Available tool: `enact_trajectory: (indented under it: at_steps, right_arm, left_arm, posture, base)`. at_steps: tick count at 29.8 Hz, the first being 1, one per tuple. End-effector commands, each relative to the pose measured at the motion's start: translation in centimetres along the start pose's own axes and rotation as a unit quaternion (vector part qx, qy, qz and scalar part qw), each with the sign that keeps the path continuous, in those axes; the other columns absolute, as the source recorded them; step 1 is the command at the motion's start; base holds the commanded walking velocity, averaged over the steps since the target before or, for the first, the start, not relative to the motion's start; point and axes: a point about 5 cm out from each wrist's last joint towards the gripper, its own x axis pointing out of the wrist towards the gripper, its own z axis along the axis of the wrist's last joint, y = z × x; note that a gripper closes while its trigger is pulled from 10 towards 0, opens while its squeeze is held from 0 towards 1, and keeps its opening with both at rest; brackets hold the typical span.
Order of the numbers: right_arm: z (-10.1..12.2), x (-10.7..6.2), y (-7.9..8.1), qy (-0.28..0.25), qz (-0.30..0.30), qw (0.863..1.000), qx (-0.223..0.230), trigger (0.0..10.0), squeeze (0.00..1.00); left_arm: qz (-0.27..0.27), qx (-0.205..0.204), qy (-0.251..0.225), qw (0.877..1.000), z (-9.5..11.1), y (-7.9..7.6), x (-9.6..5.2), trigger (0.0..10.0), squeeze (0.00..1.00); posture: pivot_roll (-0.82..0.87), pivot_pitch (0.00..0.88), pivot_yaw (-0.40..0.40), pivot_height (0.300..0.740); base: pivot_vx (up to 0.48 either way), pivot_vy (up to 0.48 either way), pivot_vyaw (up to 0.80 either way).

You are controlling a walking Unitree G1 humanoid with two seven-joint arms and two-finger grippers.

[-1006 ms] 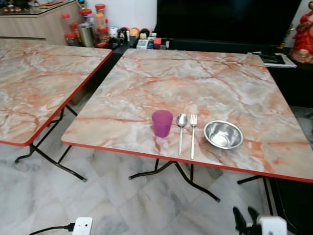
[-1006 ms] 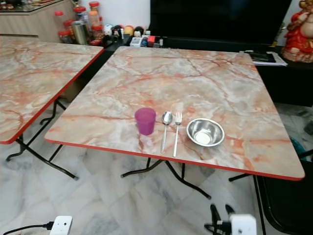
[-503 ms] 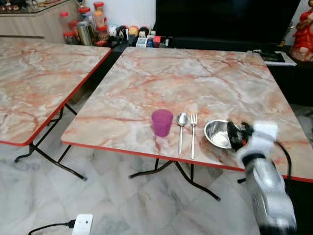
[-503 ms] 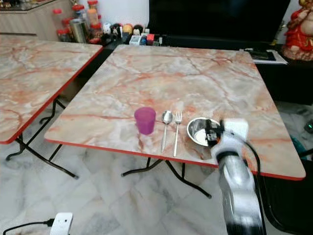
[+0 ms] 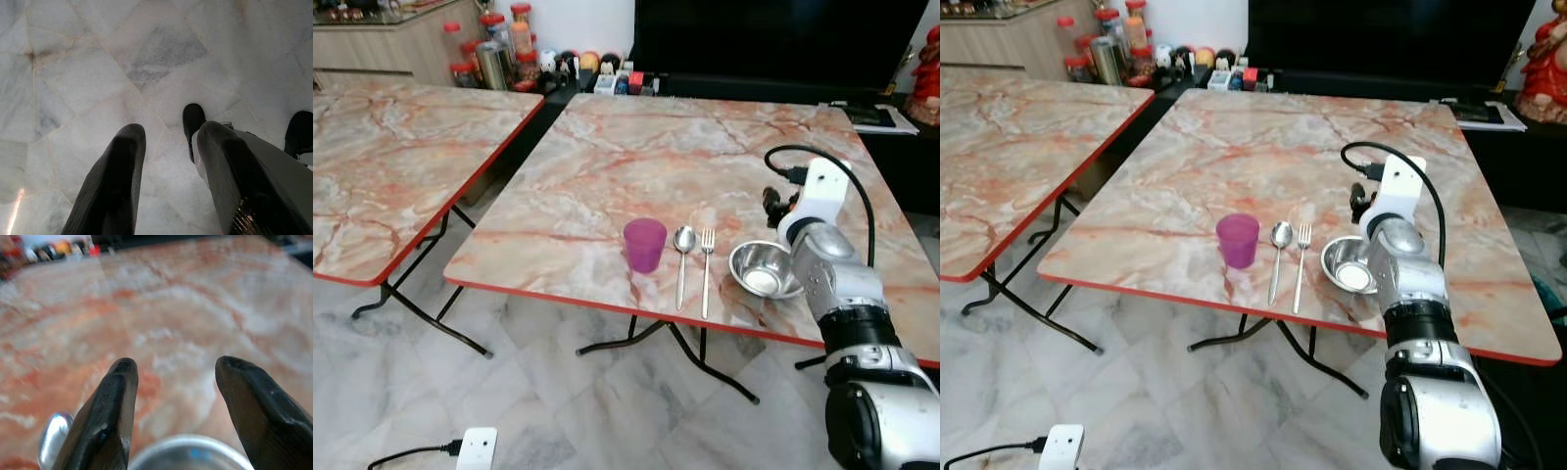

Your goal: Setting the table

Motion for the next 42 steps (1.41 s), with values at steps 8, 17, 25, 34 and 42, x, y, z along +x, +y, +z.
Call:
enact_trajectory:
  at_steps: [8, 17, 25, 34, 42]
  right_arm:
    - [-0.4, 0.4, -2.3, 0.036, -0.04, 0.998, 0.029, 10.0, 1.0]
    - [-1.9, 0.3, -3.5, 0.053, -0.069, 0.994, 0.072, 10.0, 1.0]
    - [-2.4, 0.2, -3.7, 0.057, -0.077, 0.992, 0.084, 10.0, 1.0]
    - [-3.4, -0.1, -4.3, 0.067, -0.088, 0.99, 0.088, 10.0, 0.0]
    - [-4.1, -0.3, -3.8, 0.081, -0.078, 0.988, 0.102, 10.0, 0.0]
  left_arm:
    - [-0.004, -0.003, 0.013, 1.0, -0.5, 0.1, -0.1, 10.0, 0.0]
    - [-0.007, 0.001, 0.015, 1.0, -0.7, 0.4, -0.1, 10.0, 0.0]
    - [-0.011, 0.004, 0.017, 1.0, -0.8, 0.4, -0.1, 10.0, 0.0]
    - [-0.015, 0.003, 0.019, 1.0, -0.9, 0.2, -0.1, 10.0, 0.0]
    - [-0.017, 0.004, 0.02, 1.0, -1.0, 0.1, -0.1, 10.0, 0.0]
  posture:
    - [-0.07, 0.0, 0.023, 0.74]
    - [-0.06, 0.0, 0.04, 0.74]
    - [-0.06, 0.0, 0.042, 0.74]
    - [-0.06, 0.0, 0.034, 0.74]
    - [-0.06, 0.0, 0.029, 0.74]
  base:
    - [0.0, 0.0, 0.0]
    - [0.0, 0.0, 0.0]
    - [0.0, 0.0, 0.0]
    - [0.0, 0.0, 0.0]
    - [0.0, 0.0, 0.0]
